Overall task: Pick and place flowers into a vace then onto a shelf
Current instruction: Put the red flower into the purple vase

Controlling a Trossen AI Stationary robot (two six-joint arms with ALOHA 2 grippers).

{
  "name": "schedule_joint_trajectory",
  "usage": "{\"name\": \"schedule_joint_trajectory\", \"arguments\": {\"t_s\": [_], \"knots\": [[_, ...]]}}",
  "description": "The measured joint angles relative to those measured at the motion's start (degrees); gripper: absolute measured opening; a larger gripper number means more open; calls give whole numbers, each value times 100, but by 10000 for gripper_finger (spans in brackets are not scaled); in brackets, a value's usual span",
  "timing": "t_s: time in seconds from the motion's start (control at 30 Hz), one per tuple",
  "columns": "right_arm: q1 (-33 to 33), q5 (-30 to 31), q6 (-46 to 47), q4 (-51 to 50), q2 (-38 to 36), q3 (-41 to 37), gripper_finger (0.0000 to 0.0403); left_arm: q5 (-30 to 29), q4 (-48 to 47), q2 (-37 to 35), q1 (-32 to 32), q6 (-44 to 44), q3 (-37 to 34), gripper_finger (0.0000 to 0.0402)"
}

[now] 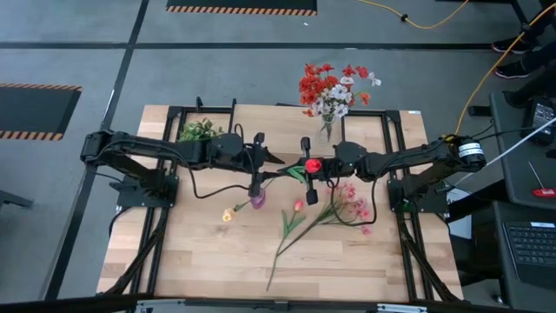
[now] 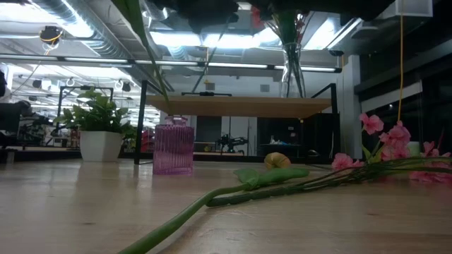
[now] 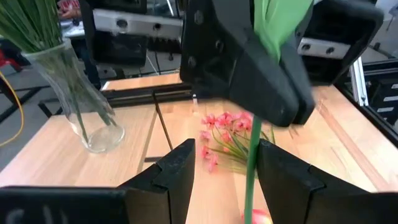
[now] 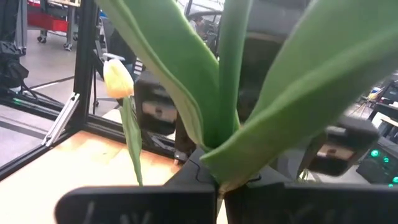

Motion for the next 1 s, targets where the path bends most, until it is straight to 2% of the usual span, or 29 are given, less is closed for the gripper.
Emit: {"name": "schedule_joint_trajectory", "arguments": {"t_s": [0.17,0.4,0.67,0.8,1.0], "knots": [[0,-15,0,4,-4,0,0,-7,1,68,0,-2,-11,154],[-2,-15,0,4,-4,0,0,-11,-97,38,-5,-57,-5,123],[-2,-15,-55,4,-4,0,1,41,-194,38,-60,-59,-5,53],[-4,-13,-131,-13,-4,0,13,28,-194,38,-61,-61,-6,9],[-2,-15,-305,-48,-4,2,44,9,-189,38,-60,-59,-6,5]]}}
